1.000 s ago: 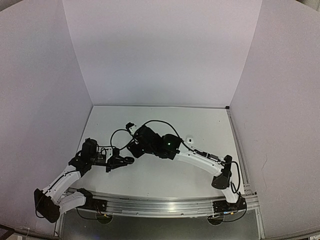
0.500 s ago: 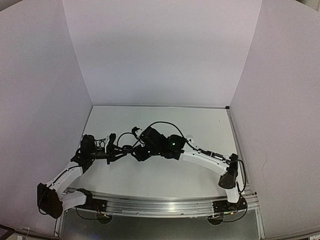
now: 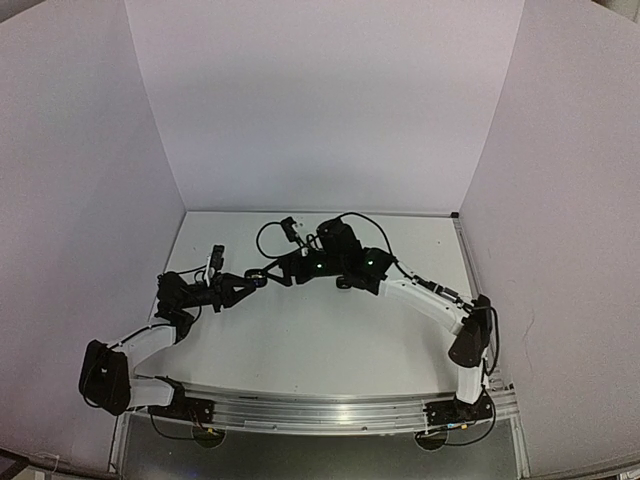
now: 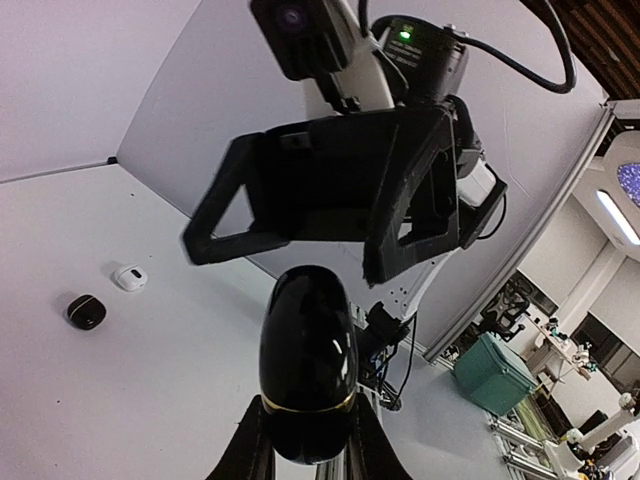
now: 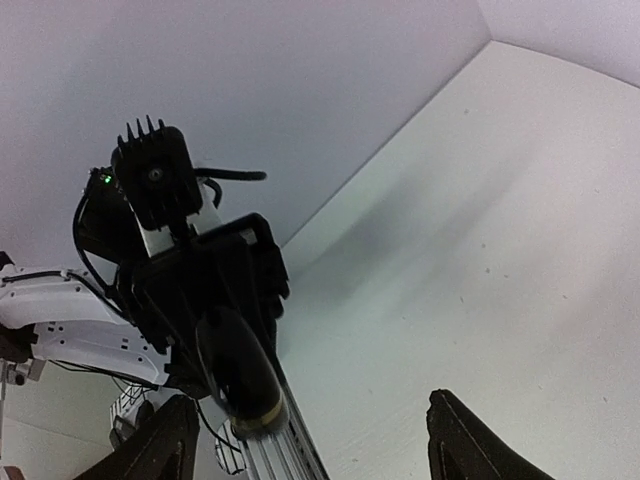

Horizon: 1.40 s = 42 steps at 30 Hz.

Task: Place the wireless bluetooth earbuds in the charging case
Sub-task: Pass from the left arm to the right, then place the charging case with the earbuds at the center of the board.

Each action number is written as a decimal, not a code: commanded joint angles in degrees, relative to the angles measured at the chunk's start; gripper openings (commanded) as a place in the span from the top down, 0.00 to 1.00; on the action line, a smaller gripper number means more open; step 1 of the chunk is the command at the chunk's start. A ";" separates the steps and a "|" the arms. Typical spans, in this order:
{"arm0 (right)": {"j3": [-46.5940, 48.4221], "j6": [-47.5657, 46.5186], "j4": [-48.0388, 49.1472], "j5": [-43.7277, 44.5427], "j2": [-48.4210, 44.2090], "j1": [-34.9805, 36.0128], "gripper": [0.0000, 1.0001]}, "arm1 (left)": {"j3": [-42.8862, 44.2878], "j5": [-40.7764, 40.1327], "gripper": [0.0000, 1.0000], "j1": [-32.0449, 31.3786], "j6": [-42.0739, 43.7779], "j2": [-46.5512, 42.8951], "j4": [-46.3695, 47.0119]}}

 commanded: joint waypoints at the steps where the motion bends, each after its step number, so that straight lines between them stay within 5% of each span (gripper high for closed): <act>1: 6.63 1.12 6.03 -11.46 5.36 0.77 0.27 | 2.01 1.26 1.00 -1.74 -3.63 0.14 6.98; 20: 7.83 2.87 9.03 -17.50 7.36 0.75 0.99 | 3.47 0.11 1.00 -1.84 -5.23 1.31 8.44; 23: 7.68 2.84 9.07 -16.99 7.23 0.68 1.00 | 3.26 -0.95 0.99 -1.84 -4.11 1.16 6.56; 24: 7.41 2.99 9.06 -16.48 7.00 0.50 1.00 | 3.07 -2.20 0.92 -1.84 -2.78 0.82 4.18; 27: 4.97 4.66 9.03 -13.82 6.01 -1.23 1.00 | 2.77 -9.93 0.08 -1.64 5.15 -1.29 -8.78; 28: 3.05 5.12 9.00 -13.19 5.46 -2.03 1.00 | 3.14 -12.66 0.02 -1.08 9.12 -2.04 -15.74; 31: -3.33 5.90 7.98 -10.13 4.47 -5.76 1.00 | 5.60 -28.07 0.00 -0.19 20.31 -6.04 -34.39; 34: -6.09 4.76 3.02 -6.93 6.86 -8.38 1.00 | 5.61 -41.99 0.00 -0.17 27.20 -10.23 -43.00; 42: 3.97 1.86 -5.46 -10.13 23.39 -12.91 1.00 | 2.66 -42.99 0.00 -0.19 28.12 -15.39 -45.79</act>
